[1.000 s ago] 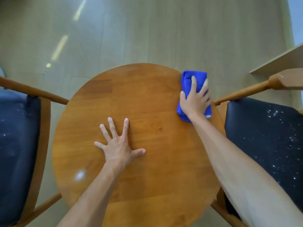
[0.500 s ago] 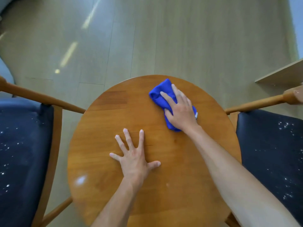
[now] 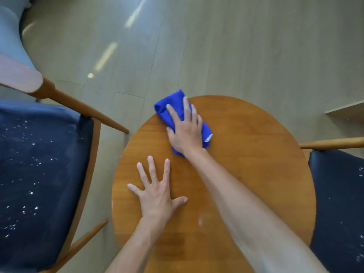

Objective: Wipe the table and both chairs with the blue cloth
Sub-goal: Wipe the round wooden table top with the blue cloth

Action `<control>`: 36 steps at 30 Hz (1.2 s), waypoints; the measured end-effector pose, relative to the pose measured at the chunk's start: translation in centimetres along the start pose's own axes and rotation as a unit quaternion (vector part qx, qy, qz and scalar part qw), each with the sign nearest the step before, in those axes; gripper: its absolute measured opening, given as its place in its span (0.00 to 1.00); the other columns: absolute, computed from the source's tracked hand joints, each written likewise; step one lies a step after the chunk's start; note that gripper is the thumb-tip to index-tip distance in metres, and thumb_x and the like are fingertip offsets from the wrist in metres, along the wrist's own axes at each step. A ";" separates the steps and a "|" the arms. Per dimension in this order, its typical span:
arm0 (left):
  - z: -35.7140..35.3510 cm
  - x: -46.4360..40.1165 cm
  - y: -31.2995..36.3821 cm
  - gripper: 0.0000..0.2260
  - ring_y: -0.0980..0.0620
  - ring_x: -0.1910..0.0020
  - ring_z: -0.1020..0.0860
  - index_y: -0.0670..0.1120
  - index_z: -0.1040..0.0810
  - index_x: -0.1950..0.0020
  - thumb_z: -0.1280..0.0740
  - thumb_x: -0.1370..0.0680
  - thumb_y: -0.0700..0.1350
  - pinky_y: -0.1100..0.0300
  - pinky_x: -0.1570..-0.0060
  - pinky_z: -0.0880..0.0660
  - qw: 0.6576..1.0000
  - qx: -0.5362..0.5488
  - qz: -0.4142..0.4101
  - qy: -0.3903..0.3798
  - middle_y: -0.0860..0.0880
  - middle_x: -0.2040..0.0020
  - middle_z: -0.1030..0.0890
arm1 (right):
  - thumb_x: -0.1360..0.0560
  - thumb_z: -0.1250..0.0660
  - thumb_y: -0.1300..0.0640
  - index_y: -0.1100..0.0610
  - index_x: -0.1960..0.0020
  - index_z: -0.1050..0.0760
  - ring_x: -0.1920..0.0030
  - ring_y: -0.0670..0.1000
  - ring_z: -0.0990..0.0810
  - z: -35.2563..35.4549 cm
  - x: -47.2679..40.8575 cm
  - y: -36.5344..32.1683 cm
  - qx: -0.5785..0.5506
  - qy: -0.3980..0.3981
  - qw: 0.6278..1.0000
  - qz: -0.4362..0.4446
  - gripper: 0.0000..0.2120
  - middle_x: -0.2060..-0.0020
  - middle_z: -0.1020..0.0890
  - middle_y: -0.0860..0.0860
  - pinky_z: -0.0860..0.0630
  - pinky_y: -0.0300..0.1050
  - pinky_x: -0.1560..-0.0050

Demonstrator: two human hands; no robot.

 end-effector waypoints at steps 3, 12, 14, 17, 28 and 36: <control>0.1 0.0 -0.1 0.53 0.35 0.27 0.70 0.57 0.67 0.24 0.35 0.35 0.73 0.27 0.35 0.47 1.000 0.005 0.007 0.003 0.44 0.25 0.73 | 0.31 0.32 0.55 0.46 0.29 0.31 0.29 0.63 0.35 -1.0 3.1 -1.7 -0.011 -0.056 0.984 0.169 0.30 0.25 0.39 0.58 0.34 0.59 0.34; 0.2 0.0 -0.2 0.54 0.35 0.27 0.70 0.58 0.69 0.25 0.35 0.34 0.73 0.25 0.35 0.49 1.000 0.023 -0.006 0.016 0.43 0.26 0.74 | 0.25 0.38 0.53 0.53 0.27 0.35 0.28 0.65 0.38 6.1 12.5 22.3 -0.029 0.081 0.967 -0.241 0.26 0.25 0.42 0.62 0.35 0.63 0.33; 0.3 0.0 0.0 0.54 0.34 0.27 0.71 0.57 0.69 0.25 0.34 0.34 0.72 0.25 0.35 0.50 0.999 0.029 -0.010 0.014 0.43 0.26 0.74 | 0.24 0.36 0.57 0.53 0.26 0.36 0.29 0.66 0.39 5.0 13.8 20.4 -0.056 0.122 0.912 -0.387 0.27 0.25 0.44 0.63 0.38 0.63 0.34; 0.2 0.0 -0.1 0.54 0.35 0.27 0.71 0.58 0.69 0.25 0.32 0.34 0.70 0.25 0.36 0.50 0.999 0.039 -0.010 0.009 0.44 0.26 0.74 | 0.28 0.35 0.55 0.53 0.28 0.33 0.31 0.67 0.35 2.8 12.9 11.6 -0.066 0.128 0.939 -0.312 0.28 0.26 0.40 0.63 0.34 0.62 0.36; 1.9 2.7 1.3 0.39 0.43 0.23 0.59 0.57 0.48 0.22 0.39 0.31 0.63 0.40 0.27 0.53 0.958 0.230 -0.076 0.154 0.42 0.21 0.57 | 0.23 0.51 0.49 0.52 0.28 0.32 0.24 0.49 0.44 1.7 20.6 7.7 -0.221 0.037 0.966 -0.131 0.25 0.25 0.40 0.50 0.44 0.50 0.27; -4.2 4.8 9.0 0.26 0.33 0.24 0.49 0.53 0.29 0.32 0.34 0.30 0.49 0.37 0.30 0.41 0.955 0.075 -0.174 0.226 0.31 0.24 0.48 | 0.23 0.50 0.51 0.56 0.28 0.33 0.24 0.53 0.45 0.0 22.7 13.9 -0.064 0.040 0.982 -0.175 0.26 0.25 0.39 0.56 0.52 0.52 0.27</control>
Point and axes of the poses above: each hand's wrist, its own x-axis away from the middle knuckle, its own z-axis out of the back of the hand, y = z × x, the point moved 5 cm from there along -x, towards the middle knuckle
